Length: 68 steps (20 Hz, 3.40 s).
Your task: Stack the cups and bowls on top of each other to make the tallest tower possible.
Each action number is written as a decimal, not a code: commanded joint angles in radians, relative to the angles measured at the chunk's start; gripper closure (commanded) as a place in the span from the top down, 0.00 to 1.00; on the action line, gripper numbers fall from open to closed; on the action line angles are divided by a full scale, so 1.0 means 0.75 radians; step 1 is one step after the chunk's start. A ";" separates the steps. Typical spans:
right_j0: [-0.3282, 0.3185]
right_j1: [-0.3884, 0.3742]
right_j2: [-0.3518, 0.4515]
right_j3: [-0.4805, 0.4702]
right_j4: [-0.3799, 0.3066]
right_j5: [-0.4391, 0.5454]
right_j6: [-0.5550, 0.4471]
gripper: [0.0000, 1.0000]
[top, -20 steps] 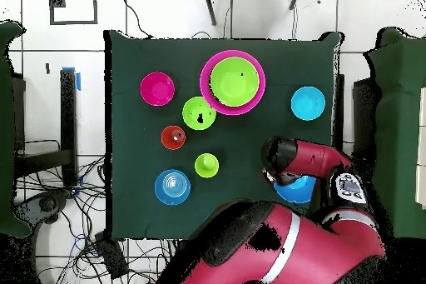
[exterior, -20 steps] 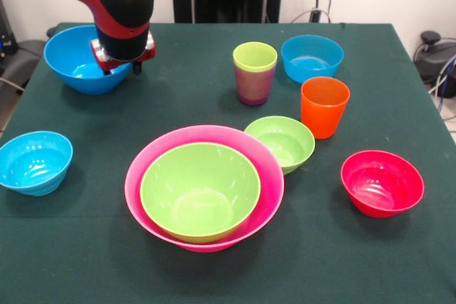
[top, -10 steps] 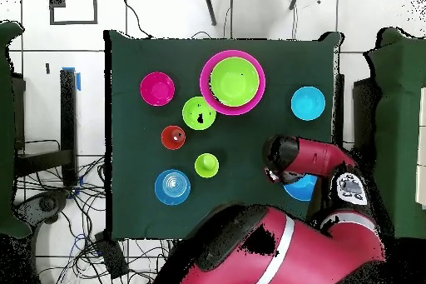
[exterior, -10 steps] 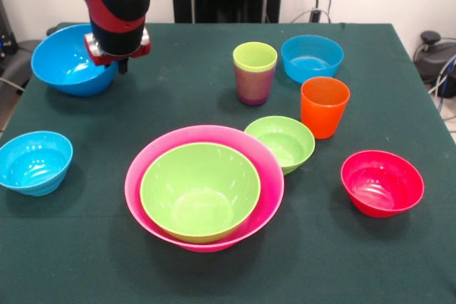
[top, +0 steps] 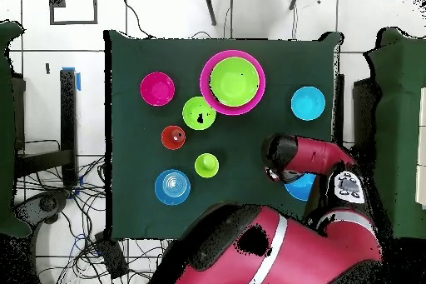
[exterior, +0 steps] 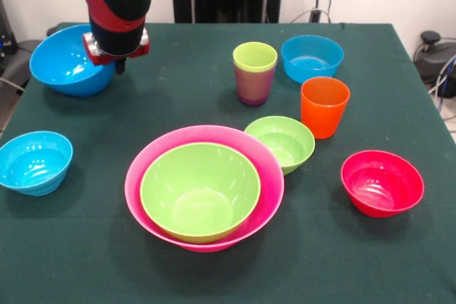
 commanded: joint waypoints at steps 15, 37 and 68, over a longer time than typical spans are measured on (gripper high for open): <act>0.235 -0.165 -0.006 -0.004 0.141 0.352 0.319 0.00; 0.432 -0.084 -0.037 -0.163 0.219 0.489 0.564 0.00; 0.468 0.238 0.081 -0.783 0.239 0.890 0.441 0.00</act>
